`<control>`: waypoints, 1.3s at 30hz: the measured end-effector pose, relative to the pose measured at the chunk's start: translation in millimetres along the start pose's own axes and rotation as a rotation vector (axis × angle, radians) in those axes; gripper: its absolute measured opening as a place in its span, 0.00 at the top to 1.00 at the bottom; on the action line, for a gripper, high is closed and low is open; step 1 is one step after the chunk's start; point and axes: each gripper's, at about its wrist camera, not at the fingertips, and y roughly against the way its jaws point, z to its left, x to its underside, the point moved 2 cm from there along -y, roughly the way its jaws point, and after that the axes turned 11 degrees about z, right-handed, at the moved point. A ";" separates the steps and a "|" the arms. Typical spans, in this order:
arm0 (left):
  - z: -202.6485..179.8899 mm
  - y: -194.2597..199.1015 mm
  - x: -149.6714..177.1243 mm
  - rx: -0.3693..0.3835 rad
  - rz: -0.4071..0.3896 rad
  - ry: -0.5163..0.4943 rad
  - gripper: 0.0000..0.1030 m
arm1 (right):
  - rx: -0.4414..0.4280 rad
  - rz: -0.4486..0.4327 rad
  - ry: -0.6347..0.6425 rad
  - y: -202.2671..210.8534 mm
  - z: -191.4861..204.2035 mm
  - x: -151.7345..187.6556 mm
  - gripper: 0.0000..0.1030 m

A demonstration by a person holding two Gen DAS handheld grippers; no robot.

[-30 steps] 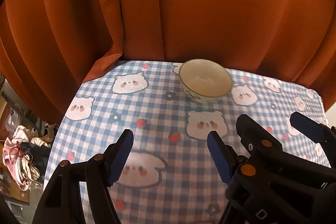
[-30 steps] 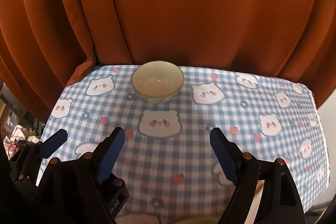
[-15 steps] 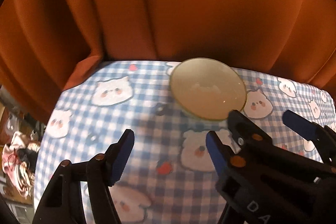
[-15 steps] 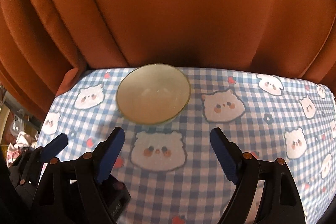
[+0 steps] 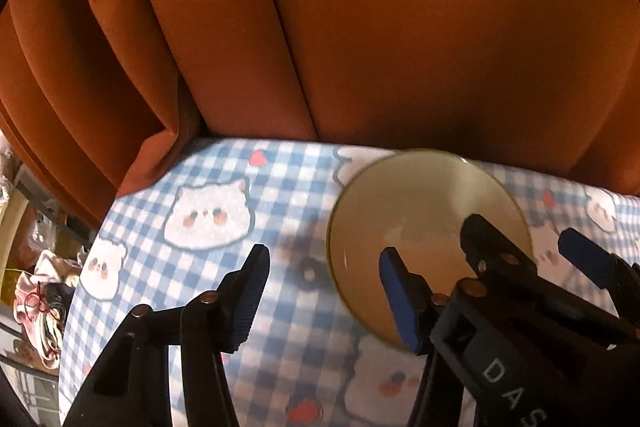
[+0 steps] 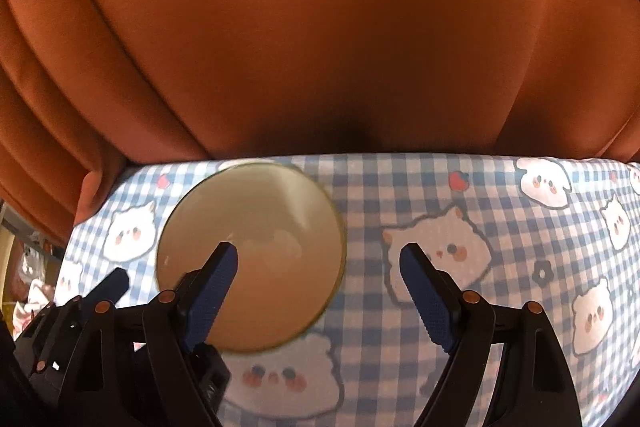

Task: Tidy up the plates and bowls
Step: 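Grasp the rim of the nested bowl stack with both grippers, then lift the bowl stack with both grippers and carry it toward the plates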

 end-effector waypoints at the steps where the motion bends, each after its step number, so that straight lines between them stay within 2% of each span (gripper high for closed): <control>1: -1.0 -4.3 -3.0 -0.001 0.003 0.001 0.49 | 0.000 0.000 -0.004 -3.1 -1.0 -2.6 0.20; 6: -3.2 -24.2 -11.3 0.004 0.034 0.004 0.63 | 0.006 0.021 -0.005 -21.3 -3.7 -12.3 0.36; 9: -4.1 -32.1 -14.1 0.015 0.038 0.004 0.70 | 0.005 0.035 -0.004 -30.9 -4.8 -16.5 0.50; 11: -4.8 -36.7 -14.7 0.034 0.050 0.002 0.73 | 0.001 0.038 -0.005 -34.8 -5.9 -18.8 0.66; 14: -6.3 -38.8 -16.8 0.056 0.064 -0.006 0.78 | -0.037 0.038 -0.015 -38.1 -7.5 -20.0 0.76; 27: -8.5 -36.8 -12.9 0.047 0.065 -0.012 0.79 | -0.039 0.047 0.009 -36.3 -4.4 -17.1 0.79; 39: -0.5 -16.1 12.2 0.063 0.075 -0.026 0.79 | -0.024 0.059 0.000 -14.0 -6.1 9.4 0.80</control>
